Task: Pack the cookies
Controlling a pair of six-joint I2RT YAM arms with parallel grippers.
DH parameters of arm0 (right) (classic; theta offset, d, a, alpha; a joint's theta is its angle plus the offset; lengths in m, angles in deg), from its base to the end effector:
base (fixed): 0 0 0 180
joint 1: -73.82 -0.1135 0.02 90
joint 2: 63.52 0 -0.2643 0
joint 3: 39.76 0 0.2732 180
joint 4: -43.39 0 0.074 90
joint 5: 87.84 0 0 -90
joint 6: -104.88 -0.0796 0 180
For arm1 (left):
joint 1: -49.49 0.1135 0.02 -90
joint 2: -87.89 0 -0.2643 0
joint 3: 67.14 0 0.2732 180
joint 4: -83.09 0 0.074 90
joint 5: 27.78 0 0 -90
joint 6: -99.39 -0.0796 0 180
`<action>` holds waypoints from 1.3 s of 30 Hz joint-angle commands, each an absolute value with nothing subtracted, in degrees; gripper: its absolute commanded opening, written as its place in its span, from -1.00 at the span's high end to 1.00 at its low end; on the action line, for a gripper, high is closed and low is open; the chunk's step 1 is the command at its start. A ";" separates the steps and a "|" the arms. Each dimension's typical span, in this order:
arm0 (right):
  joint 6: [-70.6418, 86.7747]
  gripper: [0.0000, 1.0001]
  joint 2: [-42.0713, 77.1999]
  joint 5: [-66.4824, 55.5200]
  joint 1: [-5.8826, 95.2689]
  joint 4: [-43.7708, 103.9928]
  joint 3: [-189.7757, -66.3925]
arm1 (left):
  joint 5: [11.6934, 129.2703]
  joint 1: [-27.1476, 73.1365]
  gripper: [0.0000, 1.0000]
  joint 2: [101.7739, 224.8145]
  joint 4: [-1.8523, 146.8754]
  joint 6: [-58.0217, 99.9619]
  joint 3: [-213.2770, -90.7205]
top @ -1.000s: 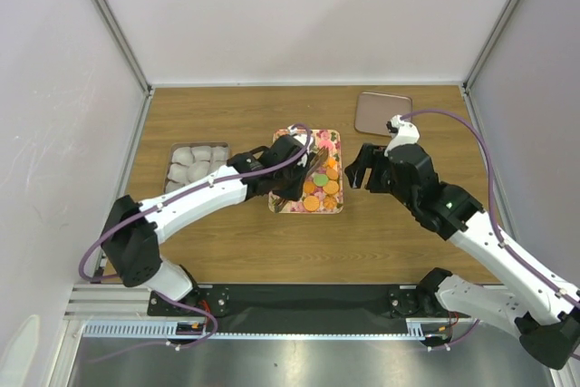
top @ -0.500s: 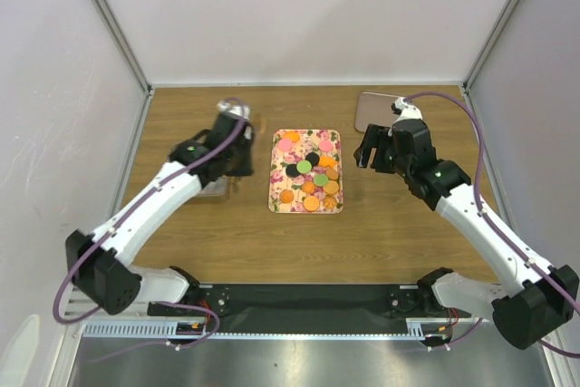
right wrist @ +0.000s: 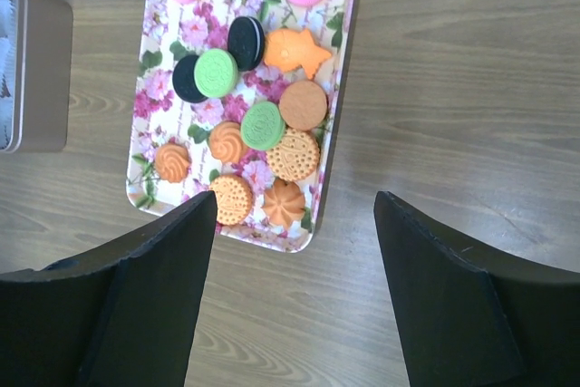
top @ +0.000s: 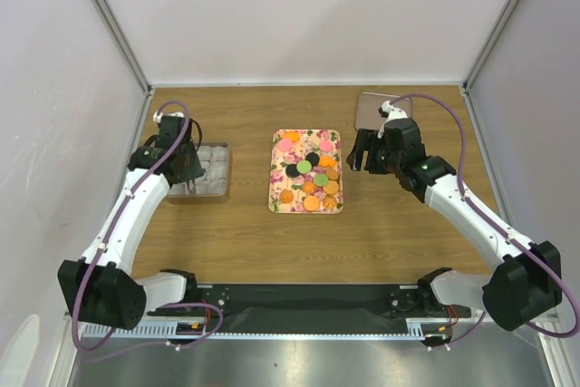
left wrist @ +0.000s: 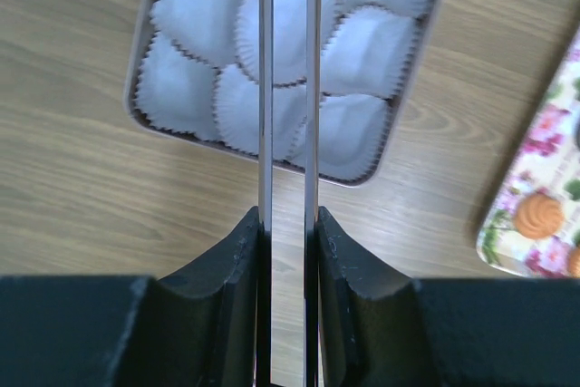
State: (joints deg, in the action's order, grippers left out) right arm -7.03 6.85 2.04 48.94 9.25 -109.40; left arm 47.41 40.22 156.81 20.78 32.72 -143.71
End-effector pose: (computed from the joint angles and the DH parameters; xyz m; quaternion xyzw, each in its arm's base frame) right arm 0.2997 0.1392 0.2711 -0.0235 0.8862 0.1846 0.4243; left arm 0.2826 -0.0255 0.2733 -0.1545 0.9330 0.0334 0.3234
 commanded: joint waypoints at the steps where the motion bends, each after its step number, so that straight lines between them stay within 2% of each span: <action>1: -5.86 -0.52 6.53 -0.65 49.56 11.98 -108.70 | 47.19 43.42 0.54 157.14 22.42 30.57 -143.02; 18: -5.77 -0.51 5.66 -1.97 50.00 11.11 -108.08 | 49.30 47.73 0.54 166.46 23.03 28.46 -145.75; 36: -5.77 -0.51 4.95 -2.50 50.09 11.02 -108.00 | 51.58 49.32 0.53 169.80 26.99 27.41 -144.70; 39: -5.69 -0.51 5.30 -2.85 50.09 11.19 -108.00 | 51.76 49.32 0.45 169.72 27.43 27.76 -144.34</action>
State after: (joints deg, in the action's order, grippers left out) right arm -6.88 6.55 -1.98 49.85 9.63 -107.93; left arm 50.93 48.67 170.15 24.72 28.37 -142.94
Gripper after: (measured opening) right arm 0.758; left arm 0.307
